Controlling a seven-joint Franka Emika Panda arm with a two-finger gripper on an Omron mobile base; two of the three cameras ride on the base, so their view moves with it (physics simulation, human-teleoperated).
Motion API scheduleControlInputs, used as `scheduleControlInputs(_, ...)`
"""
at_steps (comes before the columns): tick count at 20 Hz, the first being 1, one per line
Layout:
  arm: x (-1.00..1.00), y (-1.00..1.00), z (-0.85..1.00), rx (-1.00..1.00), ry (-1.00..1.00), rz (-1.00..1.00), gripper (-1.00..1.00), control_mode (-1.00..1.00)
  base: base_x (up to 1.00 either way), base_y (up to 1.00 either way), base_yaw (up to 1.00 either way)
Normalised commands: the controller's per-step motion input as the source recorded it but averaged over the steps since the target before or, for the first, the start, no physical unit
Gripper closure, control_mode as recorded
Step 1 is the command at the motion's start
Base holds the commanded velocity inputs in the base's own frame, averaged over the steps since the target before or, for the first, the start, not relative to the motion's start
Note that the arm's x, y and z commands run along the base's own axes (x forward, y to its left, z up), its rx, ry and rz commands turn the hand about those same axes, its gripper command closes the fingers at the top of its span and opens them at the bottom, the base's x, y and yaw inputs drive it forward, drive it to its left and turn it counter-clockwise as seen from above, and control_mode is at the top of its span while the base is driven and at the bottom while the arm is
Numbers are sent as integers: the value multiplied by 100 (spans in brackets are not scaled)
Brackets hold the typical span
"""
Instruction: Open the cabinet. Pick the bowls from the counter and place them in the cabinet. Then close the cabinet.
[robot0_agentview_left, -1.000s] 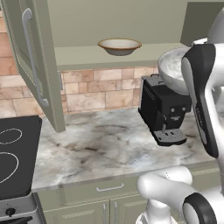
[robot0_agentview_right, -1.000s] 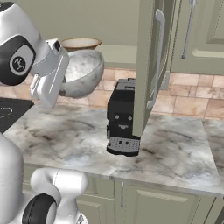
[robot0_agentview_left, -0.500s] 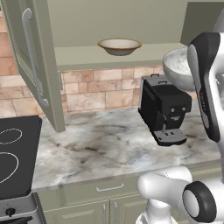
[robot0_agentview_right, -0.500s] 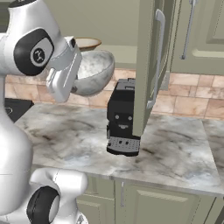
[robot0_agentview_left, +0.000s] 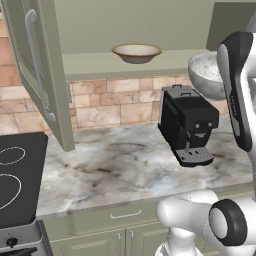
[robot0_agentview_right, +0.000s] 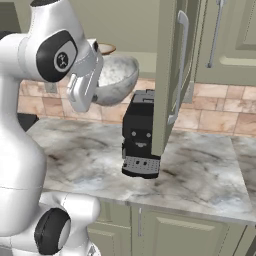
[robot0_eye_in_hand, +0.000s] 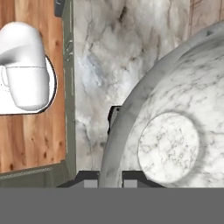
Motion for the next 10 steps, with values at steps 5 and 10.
scheduleControlInputs(5, 0, 0, 1, 0, -9, 0, 100, -100, 0, 0, 0)
scheduleControlInputs(10, 2, 0, 8, 0, -6, 0, 100, -100, 0, 0, 0)
